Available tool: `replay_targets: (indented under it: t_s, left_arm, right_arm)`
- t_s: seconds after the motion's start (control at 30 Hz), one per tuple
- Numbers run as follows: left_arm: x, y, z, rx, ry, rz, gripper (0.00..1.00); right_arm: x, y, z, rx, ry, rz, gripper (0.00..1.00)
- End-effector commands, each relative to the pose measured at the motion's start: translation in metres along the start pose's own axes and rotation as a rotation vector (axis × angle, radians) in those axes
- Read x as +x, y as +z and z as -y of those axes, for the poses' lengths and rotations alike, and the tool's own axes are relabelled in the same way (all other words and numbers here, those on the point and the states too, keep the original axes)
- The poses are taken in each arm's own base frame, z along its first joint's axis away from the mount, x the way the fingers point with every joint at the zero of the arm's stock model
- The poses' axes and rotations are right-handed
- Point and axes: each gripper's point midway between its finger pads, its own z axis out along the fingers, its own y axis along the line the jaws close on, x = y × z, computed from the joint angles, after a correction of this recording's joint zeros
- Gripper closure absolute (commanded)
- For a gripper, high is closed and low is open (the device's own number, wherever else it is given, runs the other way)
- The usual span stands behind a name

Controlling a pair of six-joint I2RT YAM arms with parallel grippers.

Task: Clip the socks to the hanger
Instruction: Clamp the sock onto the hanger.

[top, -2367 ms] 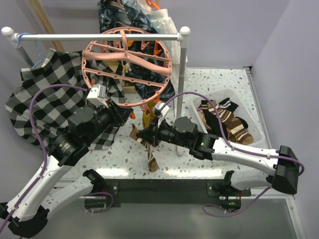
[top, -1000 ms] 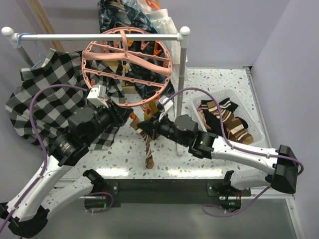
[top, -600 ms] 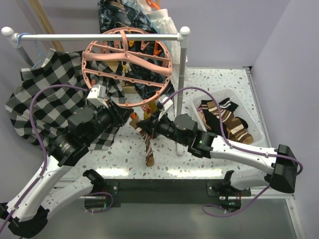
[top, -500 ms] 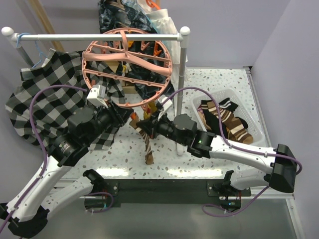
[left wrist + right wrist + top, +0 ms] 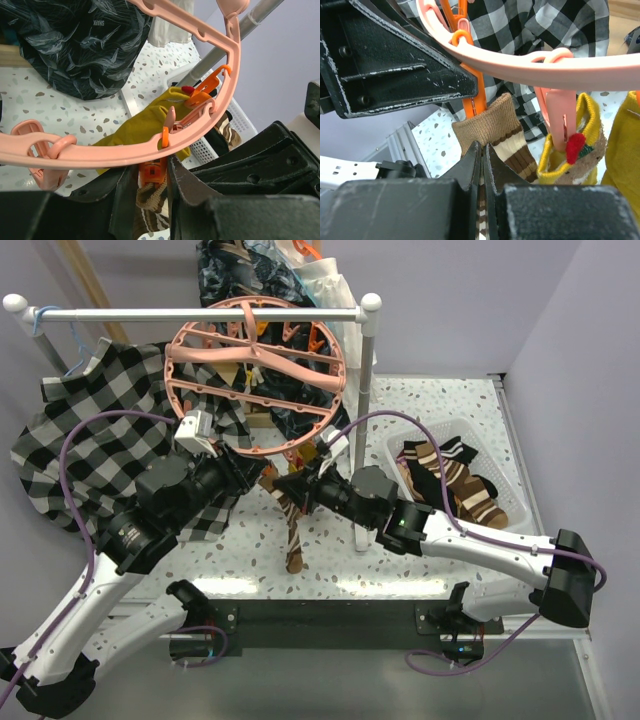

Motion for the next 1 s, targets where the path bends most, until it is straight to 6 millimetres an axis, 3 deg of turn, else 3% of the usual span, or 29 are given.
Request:
replay_targets:
  t_s: [0.0,0.23,0.3,0.33,0.47,0.57,0.77,0.97]
  left_arm:
    - [-0.009,0.002,0.008,0.035,-0.013,0.037,1.00]
    - [-0.011,-0.001,0.010,0.043,-0.020,0.045,1.00]
    - [-0.013,-0.002,0.012,0.048,-0.021,0.052,0.94]
    - [-0.014,-0.003,0.012,0.048,-0.023,0.054,0.91]
    - [-0.016,-0.006,0.013,0.051,-0.025,0.059,0.54]
    - [-0.018,-0.008,0.014,0.052,-0.030,0.061,0.40]
    - [-0.024,-0.019,0.016,0.043,-0.027,0.050,0.24]
    - [-0.024,-0.040,0.013,0.026,-0.016,0.034,0.21]
  right_arm:
    - [-0.048,0.003,-0.012,-0.024,0.012,0.140,1.00]
    - [-0.050,0.008,-0.014,-0.035,0.014,0.142,1.00]
    - [-0.050,0.009,-0.013,-0.033,0.014,0.141,1.00]
    - [-0.049,0.009,-0.014,-0.033,0.016,0.140,1.00]
    - [-0.051,0.006,-0.012,-0.025,0.015,0.144,0.99]
    - [-0.053,0.005,-0.009,-0.011,0.010,0.152,0.94]
    - [-0.057,0.000,-0.002,0.022,-0.015,0.158,0.73]
    - [-0.061,-0.007,0.019,0.120,-0.054,0.156,0.75]
